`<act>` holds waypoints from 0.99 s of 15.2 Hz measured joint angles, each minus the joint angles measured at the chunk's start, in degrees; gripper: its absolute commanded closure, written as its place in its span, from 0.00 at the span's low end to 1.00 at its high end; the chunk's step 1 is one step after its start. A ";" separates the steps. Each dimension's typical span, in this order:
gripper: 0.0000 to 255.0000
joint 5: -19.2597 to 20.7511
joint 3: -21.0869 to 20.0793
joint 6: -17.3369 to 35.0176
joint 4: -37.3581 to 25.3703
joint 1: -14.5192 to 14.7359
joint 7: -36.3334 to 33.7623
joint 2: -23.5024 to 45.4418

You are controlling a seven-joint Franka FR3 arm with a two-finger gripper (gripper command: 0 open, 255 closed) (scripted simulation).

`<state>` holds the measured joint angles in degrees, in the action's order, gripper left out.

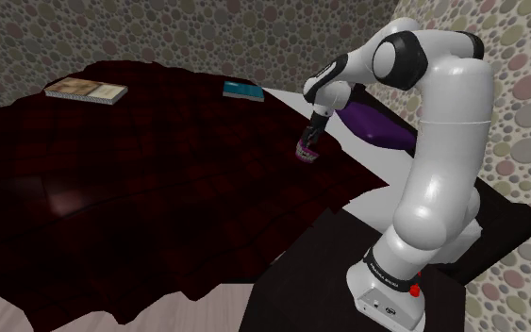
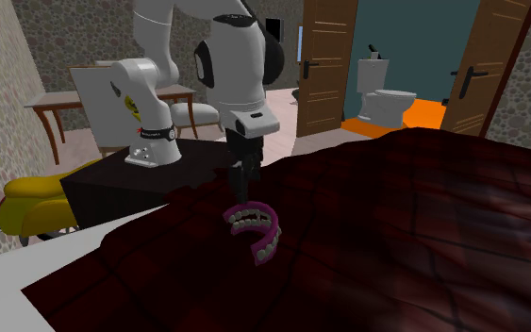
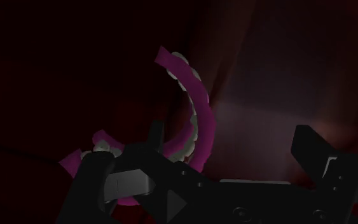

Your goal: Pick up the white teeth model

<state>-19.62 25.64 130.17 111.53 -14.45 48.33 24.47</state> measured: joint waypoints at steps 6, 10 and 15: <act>0.00 -3.18 -1.74 2.89 -1.70 -2.10 2.66 5.13; 1.00 -4.01 -2.30 4.08 -1.81 -2.51 3.27 6.52; 1.00 -4.13 -2.36 4.20 -1.93 -2.60 3.37 6.65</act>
<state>-23.75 23.27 134.37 109.60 -17.05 51.70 31.12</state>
